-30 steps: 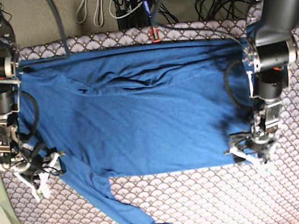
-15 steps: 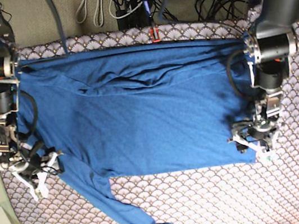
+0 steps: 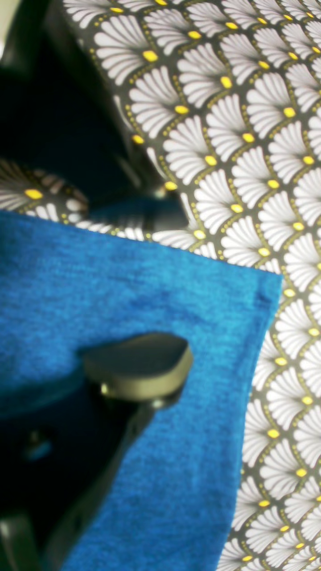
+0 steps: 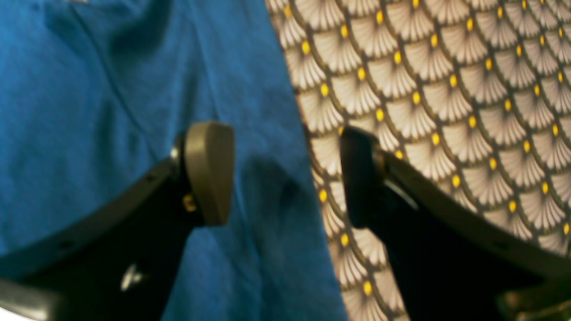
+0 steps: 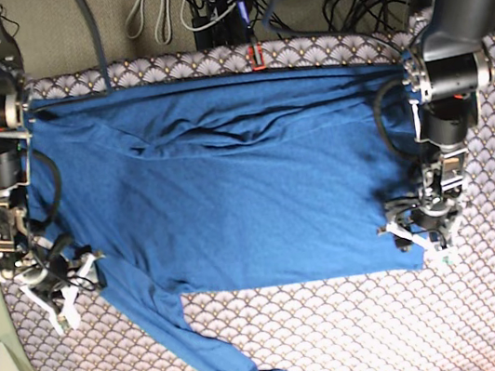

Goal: Fold the T-shirt properly
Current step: 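Grasp the shirt's side corners near the sleeves with both grippers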

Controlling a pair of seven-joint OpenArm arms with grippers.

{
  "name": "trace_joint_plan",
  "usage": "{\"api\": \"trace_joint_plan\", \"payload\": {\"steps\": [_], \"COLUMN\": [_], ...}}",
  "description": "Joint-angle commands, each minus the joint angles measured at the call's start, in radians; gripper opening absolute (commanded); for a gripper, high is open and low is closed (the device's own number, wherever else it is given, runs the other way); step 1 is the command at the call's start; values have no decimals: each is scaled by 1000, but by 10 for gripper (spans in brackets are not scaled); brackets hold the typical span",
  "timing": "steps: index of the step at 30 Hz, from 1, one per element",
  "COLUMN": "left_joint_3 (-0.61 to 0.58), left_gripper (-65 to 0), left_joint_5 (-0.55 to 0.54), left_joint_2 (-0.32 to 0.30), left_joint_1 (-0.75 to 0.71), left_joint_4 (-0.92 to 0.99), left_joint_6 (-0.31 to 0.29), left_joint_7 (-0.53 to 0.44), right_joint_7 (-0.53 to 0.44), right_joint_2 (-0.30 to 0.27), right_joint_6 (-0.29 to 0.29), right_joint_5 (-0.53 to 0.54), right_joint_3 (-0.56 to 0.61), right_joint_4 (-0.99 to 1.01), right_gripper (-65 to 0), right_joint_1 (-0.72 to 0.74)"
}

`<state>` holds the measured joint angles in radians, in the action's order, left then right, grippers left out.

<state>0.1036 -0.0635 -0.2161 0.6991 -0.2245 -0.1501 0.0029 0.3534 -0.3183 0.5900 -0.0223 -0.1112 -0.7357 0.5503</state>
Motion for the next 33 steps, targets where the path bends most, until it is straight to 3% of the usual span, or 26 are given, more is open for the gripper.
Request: {"api": "trace_joint_plan", "payload": {"steps": [1,4,7,13,17,25,27,30,33], "left_joint_3": [2,2,2,-6,-6,-6,-2,-2,-6], "left_gripper": [-360,-433,-436,-441,-441,-463,-528,-650,-645], "left_joint_5": [0,0,0,0,0,0,0,0,0], "left_joint_2": [-6,-6,-6,-6,-6,-6,-6,-6,-6], "left_joint_1": [27,27,26,24,24,24,24,24,24], "left_joint_4": [-13,-14,-14,-14,-14,-14,-14,-14,-14], "left_joint_6": [-1,-1,-1,-3,-3,-3,-3,-3,-3], "left_joint_7": [9,9,9,9,9,10,10,10,10], "right_joint_7": [-35,-41,-44,-165,-176,-176,-176,-176,-176], "right_joint_2": [-2,0,-2,-22,-26,-20,-20,-20,-20], "right_joint_6": [-2,-2,-2,-11,-71,-71,-71,-71,-71], "right_joint_5": [14,14,14,14,14,14,14,14,14], "right_joint_3": [-2,-2,-2,-2,-2,-2,-2,-2,-2], "right_joint_4": [-14,-3,41,141,143,143,143,143,140], "right_gripper": [-269,-269,-269,-269,-269,-287,-341,-481,-650], "right_joint_1": [30,30,37,37,32,30,34,37,37]}}
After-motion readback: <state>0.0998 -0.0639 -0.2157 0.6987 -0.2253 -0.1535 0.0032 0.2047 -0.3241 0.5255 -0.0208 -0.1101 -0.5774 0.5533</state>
